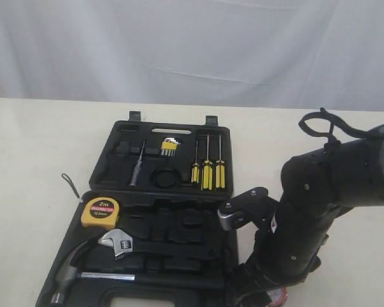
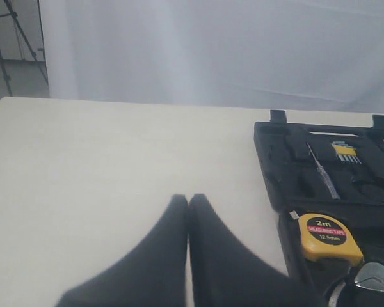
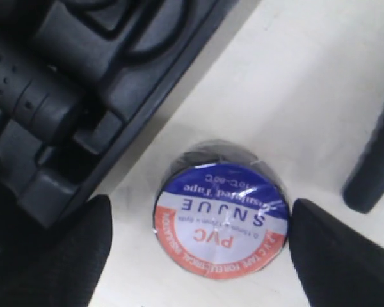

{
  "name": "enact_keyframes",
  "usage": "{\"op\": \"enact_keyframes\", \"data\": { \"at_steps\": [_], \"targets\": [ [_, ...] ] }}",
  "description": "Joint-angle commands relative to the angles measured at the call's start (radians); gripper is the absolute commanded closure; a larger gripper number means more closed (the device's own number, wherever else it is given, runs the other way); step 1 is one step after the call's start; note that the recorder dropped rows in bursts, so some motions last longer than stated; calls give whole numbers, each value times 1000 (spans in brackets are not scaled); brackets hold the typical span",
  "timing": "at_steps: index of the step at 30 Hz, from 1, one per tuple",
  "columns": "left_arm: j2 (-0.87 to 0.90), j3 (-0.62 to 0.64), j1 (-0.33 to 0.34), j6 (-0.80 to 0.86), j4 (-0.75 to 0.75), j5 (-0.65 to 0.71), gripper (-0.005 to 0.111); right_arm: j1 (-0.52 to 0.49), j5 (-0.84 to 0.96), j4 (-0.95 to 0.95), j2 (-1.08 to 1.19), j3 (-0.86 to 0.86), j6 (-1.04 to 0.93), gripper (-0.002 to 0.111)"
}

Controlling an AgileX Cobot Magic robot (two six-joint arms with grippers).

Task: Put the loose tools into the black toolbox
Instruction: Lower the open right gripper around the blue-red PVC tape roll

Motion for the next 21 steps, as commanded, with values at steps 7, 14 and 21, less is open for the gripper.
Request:
{"op": "enact_keyframes", "data": {
  "at_steps": [7,14,21],
  "targets": [
    [-3,2,-2,0,1,-1,107,7,-21,-30,3,1,1,36],
    [-3,2,-2,0,1,-1,107,7,-14,-32,5,1,1,36],
    [-3,2,-2,0,1,-1,107,7,-7,-32,55,1,7,37]
  ]
}}
